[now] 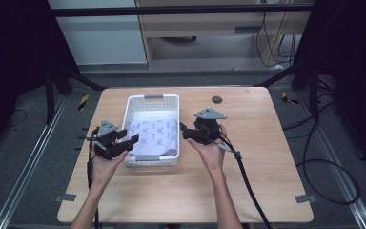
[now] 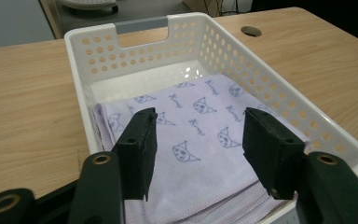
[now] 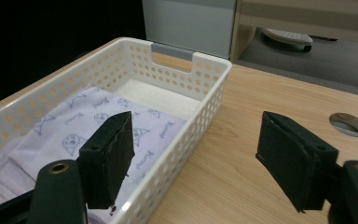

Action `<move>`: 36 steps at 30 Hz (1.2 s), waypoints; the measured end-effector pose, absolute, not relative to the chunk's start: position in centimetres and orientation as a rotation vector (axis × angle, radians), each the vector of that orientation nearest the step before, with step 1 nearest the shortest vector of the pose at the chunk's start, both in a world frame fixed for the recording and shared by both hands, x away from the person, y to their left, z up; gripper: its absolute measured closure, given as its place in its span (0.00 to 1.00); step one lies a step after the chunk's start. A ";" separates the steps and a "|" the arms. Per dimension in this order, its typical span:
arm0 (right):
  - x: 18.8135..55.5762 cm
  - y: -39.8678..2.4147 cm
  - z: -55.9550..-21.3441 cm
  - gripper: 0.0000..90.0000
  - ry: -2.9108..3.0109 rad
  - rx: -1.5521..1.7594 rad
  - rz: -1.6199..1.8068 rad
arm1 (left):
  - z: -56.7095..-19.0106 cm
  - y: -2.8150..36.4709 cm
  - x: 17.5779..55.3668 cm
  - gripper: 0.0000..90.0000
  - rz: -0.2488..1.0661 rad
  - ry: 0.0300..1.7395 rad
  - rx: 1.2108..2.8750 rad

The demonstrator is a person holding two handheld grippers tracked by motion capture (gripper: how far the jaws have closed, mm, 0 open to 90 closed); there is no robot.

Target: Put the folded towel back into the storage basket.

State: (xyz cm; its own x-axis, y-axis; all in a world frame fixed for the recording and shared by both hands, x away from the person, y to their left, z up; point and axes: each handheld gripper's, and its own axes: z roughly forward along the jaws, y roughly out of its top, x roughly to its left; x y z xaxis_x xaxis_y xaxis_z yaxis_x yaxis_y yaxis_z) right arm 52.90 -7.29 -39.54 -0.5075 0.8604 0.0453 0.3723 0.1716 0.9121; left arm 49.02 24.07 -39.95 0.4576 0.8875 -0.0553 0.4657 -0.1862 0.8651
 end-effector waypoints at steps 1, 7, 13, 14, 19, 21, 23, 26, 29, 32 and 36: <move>52.6 -7.7 -39.6 0.27 1.961 1.158 1.311 | -40.1 24.1 48.9 0.47 0.600 1.144 1.821; 50.9 -10.6 -39.9 0.22 1.930 1.167 1.328 | -40.5 24.3 47.9 0.40 0.625 1.129 1.818; 49.2 -13.4 -41.2 0.17 1.926 1.177 1.332 | -40.9 24.2 47.1 0.37 0.626 1.109 1.815; 48.9 -13.9 -41.6 0.17 1.930 1.176 1.330 | -41.0 24.1 46.9 0.37 0.627 1.102 1.820; 47.5 -16.4 -43.6 0.17 1.895 1.220 1.329 | -41.5 24.4 46.0 0.35 0.637 1.078 1.834; 47.0 -17.5 -44.4 0.17 1.870 1.248 1.334 | -41.7 24.6 45.7 0.35 0.642 1.075 1.833; 46.6 -18.4 -45.1 0.17 1.844 1.280 1.340 | -41.8 24.8 45.5 0.34 0.645 1.077 1.835; 46.0 -19.5 -45.8 0.17 1.824 1.298 1.335 | -42.2 25.2 45.1 0.34 0.652 1.085 1.837; 45.5 -20.4 -46.4 0.16 1.808 1.301 1.323 | -42.6 25.7 44.6 0.33 0.657 1.097 1.837; 45.1 -21.1 -46.9 0.16 1.799 1.292 1.304 | -43.0 26.3 44.1 0.32 0.664 1.104 1.837; 44.6 -22.0 -47.7 0.16 1.783 1.316 1.289 | -43.7 27.2 43.4 0.31 0.668 1.121 1.839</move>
State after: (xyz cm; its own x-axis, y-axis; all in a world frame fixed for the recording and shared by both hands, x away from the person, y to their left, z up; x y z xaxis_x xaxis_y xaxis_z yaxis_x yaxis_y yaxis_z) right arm 44.59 -22.03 -47.73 -0.3536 0.9307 0.0941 0.3811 0.0514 0.9231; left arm 43.43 27.24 -43.72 0.4536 0.8911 0.0092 0.4318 -0.2288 0.8725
